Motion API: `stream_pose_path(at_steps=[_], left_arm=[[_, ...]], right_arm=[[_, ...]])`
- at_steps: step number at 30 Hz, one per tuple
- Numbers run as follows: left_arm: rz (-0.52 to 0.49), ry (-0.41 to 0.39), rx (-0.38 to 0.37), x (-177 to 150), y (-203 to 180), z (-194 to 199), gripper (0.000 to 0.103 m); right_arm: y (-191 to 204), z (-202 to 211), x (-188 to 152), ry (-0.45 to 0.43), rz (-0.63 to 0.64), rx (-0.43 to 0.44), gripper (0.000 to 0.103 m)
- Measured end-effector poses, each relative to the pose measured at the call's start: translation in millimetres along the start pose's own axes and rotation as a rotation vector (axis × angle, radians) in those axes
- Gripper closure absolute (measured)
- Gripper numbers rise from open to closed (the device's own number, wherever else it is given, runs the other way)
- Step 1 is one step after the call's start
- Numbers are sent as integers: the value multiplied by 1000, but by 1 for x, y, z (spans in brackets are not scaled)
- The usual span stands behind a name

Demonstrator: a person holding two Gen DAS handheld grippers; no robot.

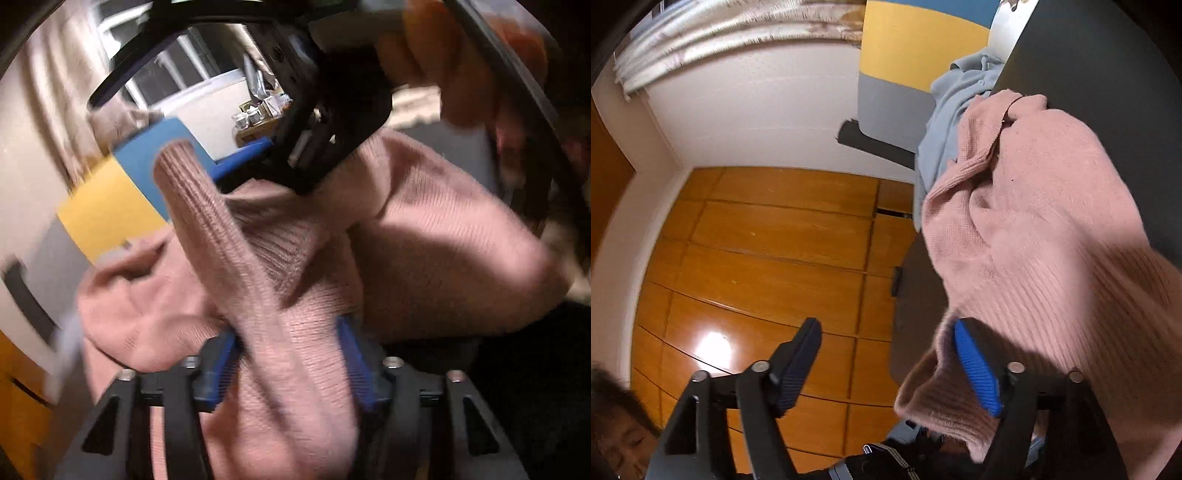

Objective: Fold clothes

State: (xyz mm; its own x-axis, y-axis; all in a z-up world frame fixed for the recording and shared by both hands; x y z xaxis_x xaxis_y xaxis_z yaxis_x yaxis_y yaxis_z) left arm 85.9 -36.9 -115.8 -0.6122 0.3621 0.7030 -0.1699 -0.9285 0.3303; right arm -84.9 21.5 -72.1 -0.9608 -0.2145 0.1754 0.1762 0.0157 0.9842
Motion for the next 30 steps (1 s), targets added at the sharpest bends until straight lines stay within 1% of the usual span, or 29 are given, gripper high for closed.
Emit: stream_pose_path(at_steps=[1, 2, 3, 4, 5, 7, 9, 10, 11, 12, 14, 15, 16, 17, 18, 19, 20, 22, 23, 24, 26, 30], left_arm=[[77, 27, -60, 1, 12, -5, 74], [156, 62, -123, 1, 25, -12, 79], [228, 85, -177, 1, 37, -18, 81], [257, 91, -203, 1, 44, -21, 83], [262, 91, -216, 1, 47, -22, 83], [266, 85, -236, 2, 51, -24, 83], [257, 64, -242, 0, 50, -24, 80], [268, 65, -250, -2, 51, -25, 78], [290, 73, -261, -4, 53, -25, 74], [312, 80, -272, -6, 56, -26, 72], [356, 96, -293, -11, 60, -27, 70], [367, 104, -298, -12, 61, -28, 69], [363, 110, -295, -11, 59, -28, 69], [348, 115, -286, -11, 58, -29, 69], [323, 118, -271, -10, 55, -29, 69], [299, 114, -259, -9, 52, -27, 79], [279, 107, -251, -8, 49, -25, 88], [267, 92, -240, -5, 49, -20, 91], [286, 77, -244, -4, 52, -17, 91], [332, 49, -254, -2, 62, -11, 92], [424, -17, -269, 1, 84, 4, 92], [511, -149, -225, 5, 126, 43, 92]], right_arm=[[2, 1, 2, 10, 15, -15, 23], [6, 6, 2, 8, 55, -47, 20], [13, 16, -1, 3, 116, -97, 13], [20, 26, -4, -3, 177, -146, 8], [27, 35, -8, -8, 244, -222, 0], [39, 54, -22, -8, 391, -452, 0], [42, 62, -38, 39, 509, -703, 0], [42, 61, -47, 69, 581, -836, 0], [41, 58, -56, 98, 666, -941, 0], [40, 54, -64, 126, 736, -996, 0], [34, 42, -74, 193, 846, -1074, 0], [26, 35, -76, 238, 870, -1091, 2], [16, 30, -75, 277, 870, -1090, 5], [8, 26, -71, 298, 862, -1083, 18], [0, 24, -67, 312, 849, -1080, 49], [-9, 24, -59, 315, 808, -1084, 74], [-17, 25, -50, 312, 760, -1080, 92], [-19, 25, -42, 295, 738, -1051, 92], [-17, 24, -42, 287, 739, -1053, 92], [-13, 24, -41, 265, 737, -1043, 92], [0, 24, -38, 176, 718, -979, 92], [29, 32, -27, -72, 632, -752, 92]])
Point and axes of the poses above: each gripper's, at about its wrist camera, not at the fingertips, and z roughly against the way its jaws point, y to its left, x to its top, the point moved 1 cm from there along -z, roughly the way its jaws point, and after that the axes turned 6 degrees about x, right-handed, at the moved point
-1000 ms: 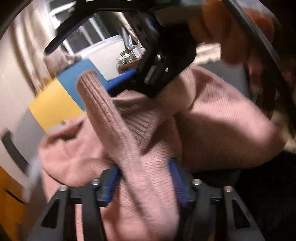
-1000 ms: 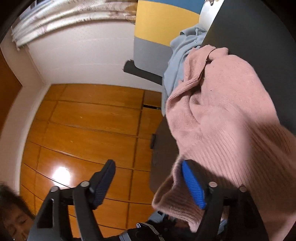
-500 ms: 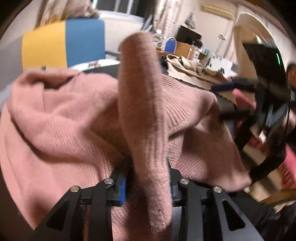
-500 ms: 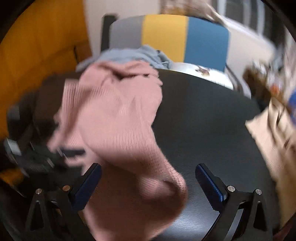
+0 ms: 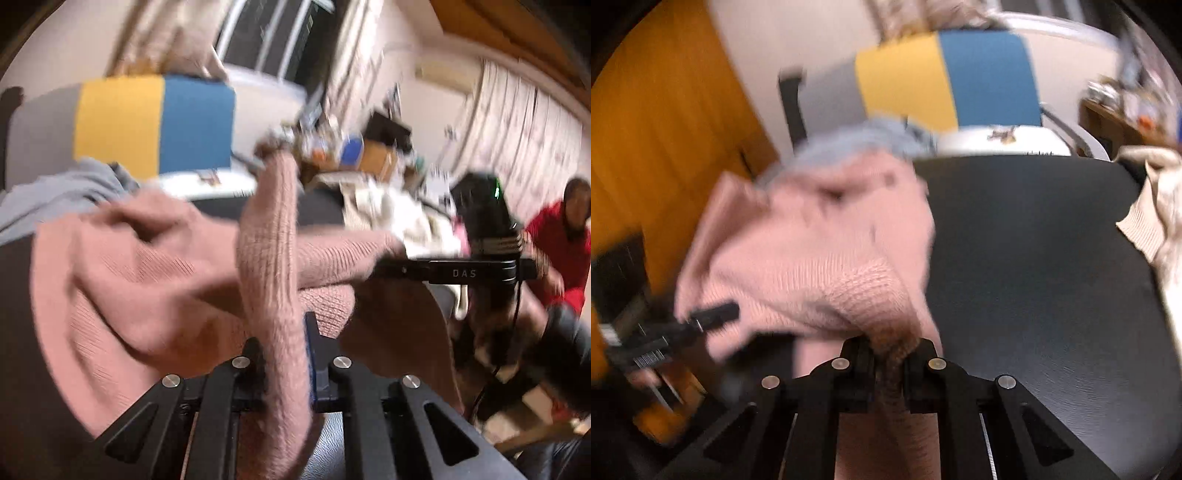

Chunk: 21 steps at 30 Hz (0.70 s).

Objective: Fold clothes

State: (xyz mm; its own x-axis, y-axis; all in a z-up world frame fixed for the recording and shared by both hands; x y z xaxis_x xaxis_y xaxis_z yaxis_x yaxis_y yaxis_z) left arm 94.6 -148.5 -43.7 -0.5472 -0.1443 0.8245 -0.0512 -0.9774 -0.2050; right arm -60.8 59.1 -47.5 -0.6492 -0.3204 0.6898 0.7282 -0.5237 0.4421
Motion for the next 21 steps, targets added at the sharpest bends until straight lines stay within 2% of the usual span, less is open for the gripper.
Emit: stream_pose_path(at_steps=[4, 6, 9, 13, 16, 21], left_arm=[[16, -177, 34, 32, 15, 54, 99], [12, -267, 56, 47, 15, 83, 99], [-11, -384, 102, 65, 10, 126, 99], [-36, -496, 134, 78, 3, 173, 99], [-67, -577, 160, 87, -12, 209, 99], [-110, -761, 221, 109, -38, 280, 99]], right_arm=[[30, 19, 29, -200, -89, 171, 92], [51, 28, 43, -285, -110, 249, 92], [95, 41, 62, -358, -67, 347, 92], [146, 74, 90, -465, 0, 472, 92], [179, 97, 107, -524, 56, 527, 92], [234, 138, 125, -626, 162, 623, 92]])
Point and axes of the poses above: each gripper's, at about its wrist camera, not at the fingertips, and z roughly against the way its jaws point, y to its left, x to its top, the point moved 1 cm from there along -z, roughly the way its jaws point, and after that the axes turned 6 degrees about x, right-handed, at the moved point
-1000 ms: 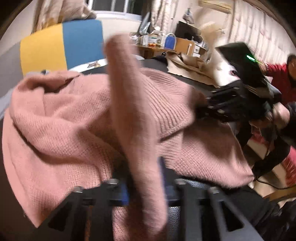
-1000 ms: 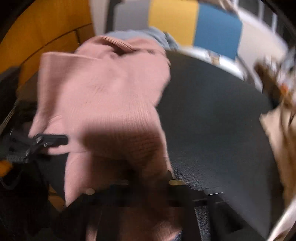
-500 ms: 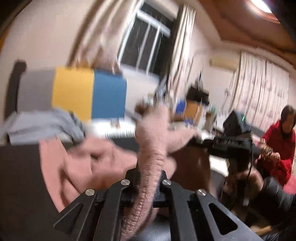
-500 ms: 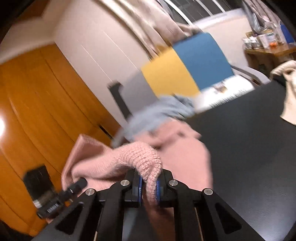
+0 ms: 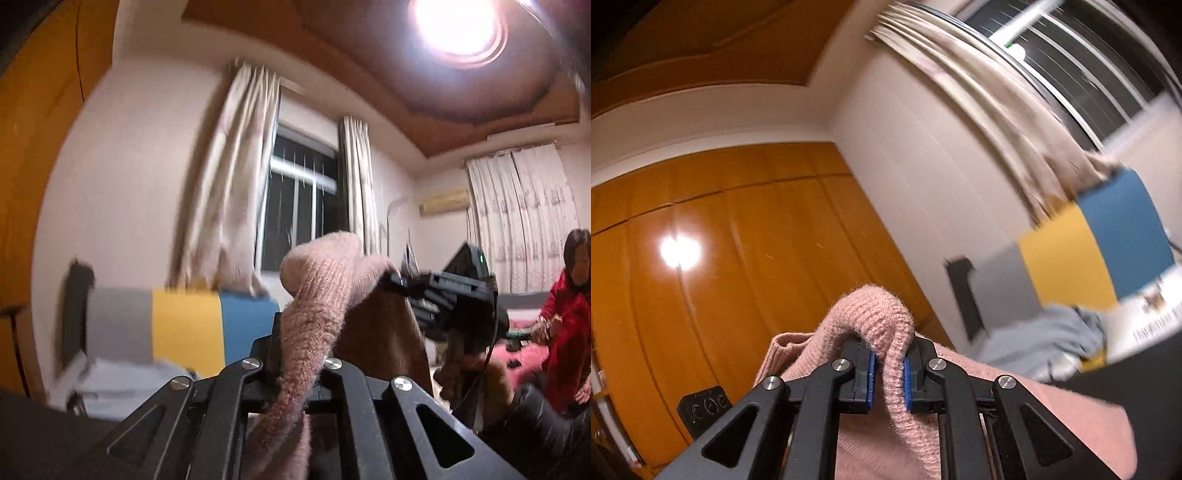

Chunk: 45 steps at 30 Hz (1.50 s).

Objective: Fold clothes

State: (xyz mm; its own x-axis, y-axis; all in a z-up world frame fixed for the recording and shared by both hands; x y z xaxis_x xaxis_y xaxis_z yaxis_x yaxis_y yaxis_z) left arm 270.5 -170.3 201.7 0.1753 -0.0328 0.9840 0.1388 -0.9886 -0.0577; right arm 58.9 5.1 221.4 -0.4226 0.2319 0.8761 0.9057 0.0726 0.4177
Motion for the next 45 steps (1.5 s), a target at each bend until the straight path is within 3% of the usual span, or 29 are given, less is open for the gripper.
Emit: stream_pose_path(at_steps=[4, 8, 11, 16, 20, 22, 23, 24, 27, 30, 34, 38, 40, 43, 45], left_arm=[[-36, -87, 40, 57, 0, 13, 99], [-75, -105, 80, 98, 4, -2, 99], [-122, -97, 124, 114, 8, -26, 99], [-184, 32, 198, 103, 38, -115, 99], [-294, 192, 306, 59, 75, -211, 99], [-326, 321, 348, 21, 103, -266, 97], [-356, 395, 384, -3, 119, -292, 96], [-355, 485, 409, -32, 138, -312, 95], [-271, 743, 434, -117, 193, -353, 92], [-178, 845, 440, -174, 220, -347, 92], [-10, 866, 390, -213, 226, -307, 91], [58, 863, 288, -238, 197, -249, 85], [89, 863, 236, -251, 181, -220, 84], [68, 907, 238, -278, 168, -185, 83], [60, 978, 275, -304, 174, -174, 82]], right_arm=[[51, -7, 24, -66, 91, 96, 92], [88, -9, 44, -148, 182, 109, 91], [97, -18, 53, -193, 240, 75, 91], [66, -57, 62, -188, 286, -81, 87], [-8, -109, 57, -85, 276, -276, 84], [-56, -140, 52, 4, 247, -379, 58], [-93, -158, 46, 81, 200, -433, 26], [-128, -174, 38, 165, 153, -480, 5], [-225, -183, -5, 385, 9, -611, 6], [-274, -147, -43, 439, -65, -678, 6], [-289, -101, -89, 484, -162, -595, 6], [-252, -87, -150, 613, -226, -325, 6], [-243, -87, -187, 693, -281, -230, 6], [-238, -71, -234, 758, -428, -188, 6], [-251, -48, -254, 772, -505, -247, 6]])
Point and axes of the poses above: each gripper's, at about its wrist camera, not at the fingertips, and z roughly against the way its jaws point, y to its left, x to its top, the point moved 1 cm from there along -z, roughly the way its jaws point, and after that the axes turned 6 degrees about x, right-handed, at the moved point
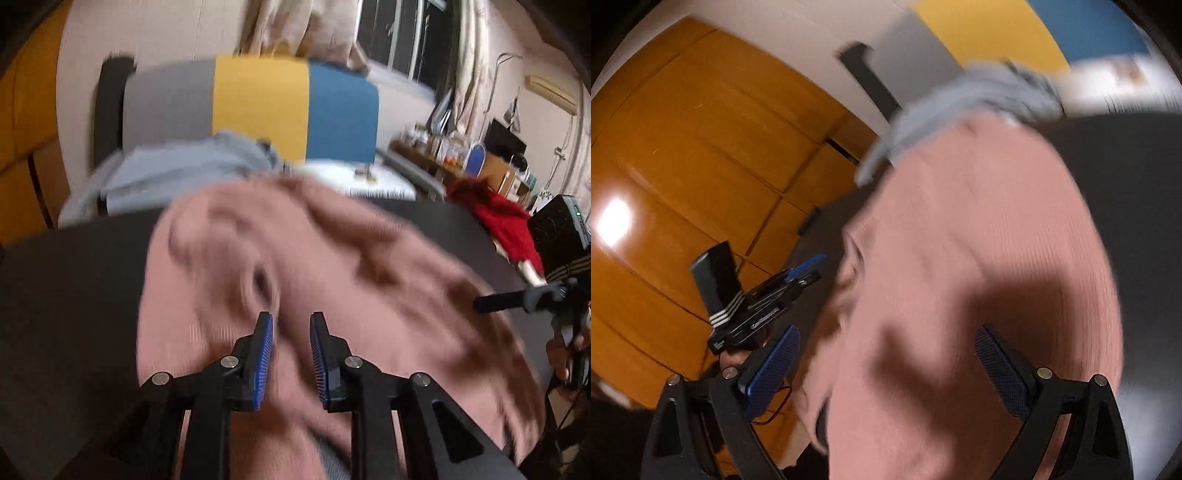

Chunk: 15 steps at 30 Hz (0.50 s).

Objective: Fold clothes

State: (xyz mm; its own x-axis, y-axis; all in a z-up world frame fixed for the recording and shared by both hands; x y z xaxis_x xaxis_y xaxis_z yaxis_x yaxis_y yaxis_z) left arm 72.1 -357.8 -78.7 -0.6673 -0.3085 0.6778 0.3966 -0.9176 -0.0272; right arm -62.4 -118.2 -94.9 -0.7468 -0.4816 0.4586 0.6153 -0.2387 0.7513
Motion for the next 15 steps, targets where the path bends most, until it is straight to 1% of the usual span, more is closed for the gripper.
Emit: stream_pose_path(at_steps=[1, 2, 3, 4, 5, 6, 7, 8, 10, 11, 12, 13, 15], left_arm=[[2, 38, 25, -11, 4, -10, 82], [10, 72, 49, -21, 10, -19, 78], [30, 78, 51, -28, 19, -23, 78], [56, 67, 41, -33, 28, -25, 78], [77, 68, 65, -33, 36, -27, 78], [95, 77, 111, -30, 43, -29, 78], [95, 85, 162, -26, 50, -33, 78], [84, 93, 216, -22, 57, -37, 78], [90, 122, 307, -11, 72, -40, 78], [103, 120, 339, -7, 77, -35, 79], [119, 105, 364, -3, 81, -25, 82], [151, 84, 321, -3, 81, -13, 80], [232, 32, 149, -5, 77, 17, 77]], right_arm=[[-16, 8, -8, -21, -41, -25, 6], [-31, 17, -16, -41, -82, -50, 7], [-44, 29, -23, -74, -114, -71, 15], [-53, 46, -29, -125, -131, -83, 17], [-60, 61, -34, -164, -138, -131, 24], [-63, 73, -38, -183, -128, -229, 25], [-66, 85, -42, -203, -118, -326, 25], [-67, 97, -46, -220, -115, -398, 25], [-68, 116, -53, -244, -128, -461, 22], [-64, 122, -57, -247, -120, -486, 14], [-58, 129, -59, -252, -101, -515, 10], [-52, 135, -62, -259, -85, -521, 10], [-36, 145, -72, -269, -61, -466, 10]])
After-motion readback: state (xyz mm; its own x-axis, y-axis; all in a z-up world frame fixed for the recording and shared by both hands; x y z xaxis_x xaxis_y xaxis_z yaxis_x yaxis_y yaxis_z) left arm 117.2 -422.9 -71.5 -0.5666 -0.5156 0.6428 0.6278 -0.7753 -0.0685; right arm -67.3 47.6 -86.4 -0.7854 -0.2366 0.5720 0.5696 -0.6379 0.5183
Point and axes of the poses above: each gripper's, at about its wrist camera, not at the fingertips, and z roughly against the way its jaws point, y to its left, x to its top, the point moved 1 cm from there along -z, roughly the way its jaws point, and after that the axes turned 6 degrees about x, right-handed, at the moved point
